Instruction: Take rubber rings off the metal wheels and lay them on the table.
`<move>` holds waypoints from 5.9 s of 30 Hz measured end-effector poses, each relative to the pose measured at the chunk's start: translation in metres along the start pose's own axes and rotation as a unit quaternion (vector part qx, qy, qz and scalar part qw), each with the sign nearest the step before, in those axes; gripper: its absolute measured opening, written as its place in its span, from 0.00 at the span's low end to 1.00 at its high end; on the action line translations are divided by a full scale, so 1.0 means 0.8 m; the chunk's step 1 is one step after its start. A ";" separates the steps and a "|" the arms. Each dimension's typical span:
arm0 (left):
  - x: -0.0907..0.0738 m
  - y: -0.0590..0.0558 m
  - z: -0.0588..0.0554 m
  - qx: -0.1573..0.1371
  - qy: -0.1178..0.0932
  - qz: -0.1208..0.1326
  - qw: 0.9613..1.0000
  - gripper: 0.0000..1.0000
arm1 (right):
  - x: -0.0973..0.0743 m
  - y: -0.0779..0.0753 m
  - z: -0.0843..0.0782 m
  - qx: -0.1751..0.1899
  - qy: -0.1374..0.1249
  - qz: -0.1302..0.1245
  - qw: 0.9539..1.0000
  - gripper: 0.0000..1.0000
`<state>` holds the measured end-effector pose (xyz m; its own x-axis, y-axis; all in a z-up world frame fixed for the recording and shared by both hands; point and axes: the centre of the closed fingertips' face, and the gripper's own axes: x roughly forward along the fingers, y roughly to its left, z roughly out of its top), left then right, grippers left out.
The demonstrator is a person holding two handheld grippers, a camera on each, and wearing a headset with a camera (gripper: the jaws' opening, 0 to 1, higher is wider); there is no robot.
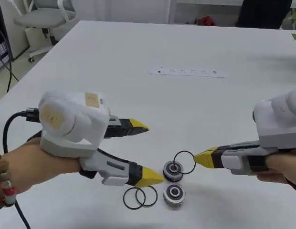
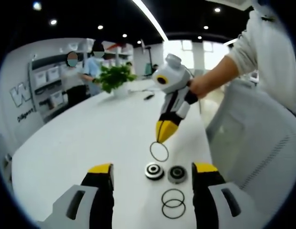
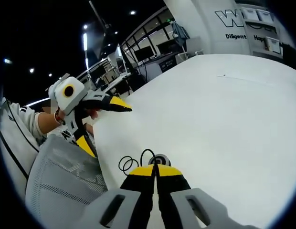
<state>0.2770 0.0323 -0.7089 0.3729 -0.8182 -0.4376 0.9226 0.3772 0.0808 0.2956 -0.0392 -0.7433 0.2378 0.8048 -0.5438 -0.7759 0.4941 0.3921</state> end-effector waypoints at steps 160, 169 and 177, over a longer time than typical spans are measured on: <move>-0.073 -0.033 -0.099 -0.078 0.026 0.042 0.996 0.85 | 0.132 0.085 -0.035 -0.110 0.108 0.077 0.985 0.08; -0.074 -0.034 -0.101 -0.081 0.026 0.044 0.995 0.85 | 0.103 0.072 -0.018 -0.131 0.087 0.065 0.986 0.20; -0.074 -0.034 -0.100 -0.081 0.029 0.043 0.995 0.85 | 0.079 0.060 -0.006 -0.136 0.067 0.052 0.987 0.26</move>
<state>0.2216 0.1054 -0.7571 0.4400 -0.7551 -0.4859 0.8571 0.5145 -0.0234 0.2704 0.0339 -0.7627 0.0834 0.7866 -0.6118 -0.9243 0.2905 0.2476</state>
